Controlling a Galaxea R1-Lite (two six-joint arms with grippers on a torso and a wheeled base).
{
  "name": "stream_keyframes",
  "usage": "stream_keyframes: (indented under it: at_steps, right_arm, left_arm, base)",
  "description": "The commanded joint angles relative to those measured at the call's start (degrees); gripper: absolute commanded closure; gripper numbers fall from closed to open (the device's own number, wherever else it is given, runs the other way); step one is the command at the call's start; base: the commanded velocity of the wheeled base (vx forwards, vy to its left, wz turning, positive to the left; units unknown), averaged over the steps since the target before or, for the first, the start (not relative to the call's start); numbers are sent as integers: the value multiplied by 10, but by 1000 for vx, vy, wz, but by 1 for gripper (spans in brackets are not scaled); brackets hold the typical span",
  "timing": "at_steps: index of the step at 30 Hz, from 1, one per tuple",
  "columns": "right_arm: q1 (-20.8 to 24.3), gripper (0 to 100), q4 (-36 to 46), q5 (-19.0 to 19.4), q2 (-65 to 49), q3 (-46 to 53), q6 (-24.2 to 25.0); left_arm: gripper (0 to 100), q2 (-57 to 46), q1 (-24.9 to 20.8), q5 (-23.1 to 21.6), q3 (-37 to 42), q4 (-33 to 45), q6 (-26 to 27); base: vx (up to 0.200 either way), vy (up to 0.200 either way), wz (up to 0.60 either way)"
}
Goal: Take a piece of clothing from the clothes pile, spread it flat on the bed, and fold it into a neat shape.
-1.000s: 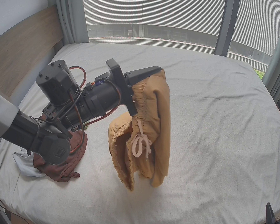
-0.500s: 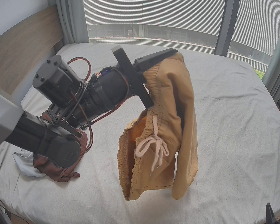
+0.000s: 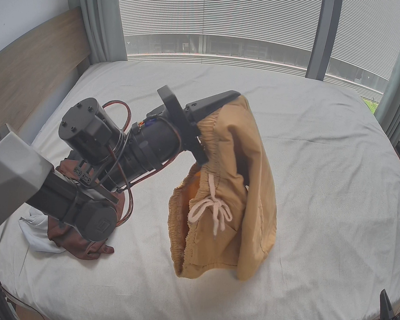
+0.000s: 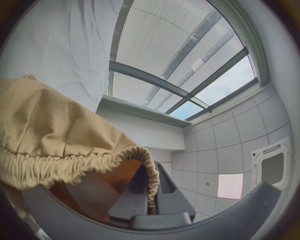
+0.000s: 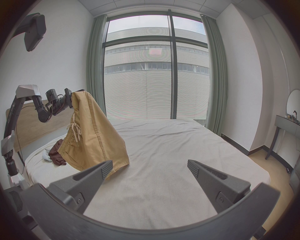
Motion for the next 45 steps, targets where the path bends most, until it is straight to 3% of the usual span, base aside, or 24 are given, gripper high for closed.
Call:
stream_keyframes:
  at_steps: [1, 13, 18, 45]
  right_arm:
    - [0, 0, 0, 1, -9, 10, -1]
    - [0, 0, 0, 0, -9, 10, 0]
    - [0, 0, 0, 1, -9, 10, 0]
    - [0, 0, 0, 1, -9, 10, -1]
  left_arm:
    - [100, -1, 29, -2, 28, -1, 21]
    - [100, -42, 82, -4, 84, -1, 62]
    - [100, -50, 102, -3, 110, -1, 117]
    - [100, -79, 165, -9, 186, -1, 176]
  base:
    - [0, 0, 0]
    - [0, 0, 0]
    - [0, 0, 0]
    - [0, 0, 0]
